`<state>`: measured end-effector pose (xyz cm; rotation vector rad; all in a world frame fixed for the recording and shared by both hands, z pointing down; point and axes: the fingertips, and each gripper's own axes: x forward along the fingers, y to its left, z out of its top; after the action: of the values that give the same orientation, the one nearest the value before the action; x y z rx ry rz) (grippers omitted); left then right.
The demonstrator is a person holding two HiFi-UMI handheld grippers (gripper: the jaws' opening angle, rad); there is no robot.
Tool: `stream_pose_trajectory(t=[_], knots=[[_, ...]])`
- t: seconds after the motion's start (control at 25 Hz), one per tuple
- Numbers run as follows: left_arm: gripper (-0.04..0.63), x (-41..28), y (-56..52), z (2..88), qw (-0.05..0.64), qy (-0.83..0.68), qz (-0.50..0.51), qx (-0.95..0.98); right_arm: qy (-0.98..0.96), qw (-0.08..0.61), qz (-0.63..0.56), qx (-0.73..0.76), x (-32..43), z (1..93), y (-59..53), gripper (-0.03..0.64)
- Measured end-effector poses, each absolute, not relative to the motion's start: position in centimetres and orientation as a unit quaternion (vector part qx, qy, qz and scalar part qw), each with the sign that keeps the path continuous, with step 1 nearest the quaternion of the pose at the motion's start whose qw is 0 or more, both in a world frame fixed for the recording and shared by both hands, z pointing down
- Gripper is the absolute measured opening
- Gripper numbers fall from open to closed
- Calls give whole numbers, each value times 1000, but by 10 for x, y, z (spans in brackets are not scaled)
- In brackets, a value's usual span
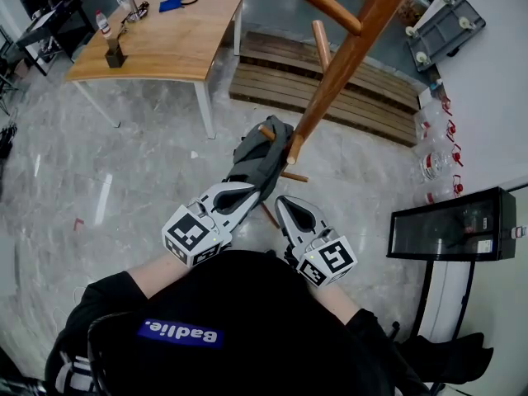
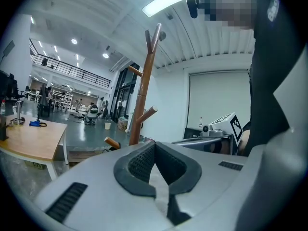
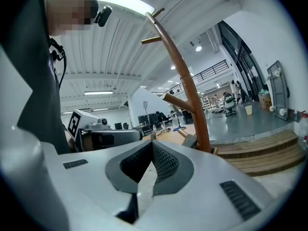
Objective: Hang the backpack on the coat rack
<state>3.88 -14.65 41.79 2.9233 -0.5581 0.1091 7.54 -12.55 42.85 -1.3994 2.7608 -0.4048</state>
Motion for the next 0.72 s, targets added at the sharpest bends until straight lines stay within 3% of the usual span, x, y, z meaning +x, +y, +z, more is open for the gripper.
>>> stream_pose_trajectory(t=[0.72], knots=[[9,44,-140,427,89,-187,48,977,886,6,-133,-443,75,434,-119,-3]])
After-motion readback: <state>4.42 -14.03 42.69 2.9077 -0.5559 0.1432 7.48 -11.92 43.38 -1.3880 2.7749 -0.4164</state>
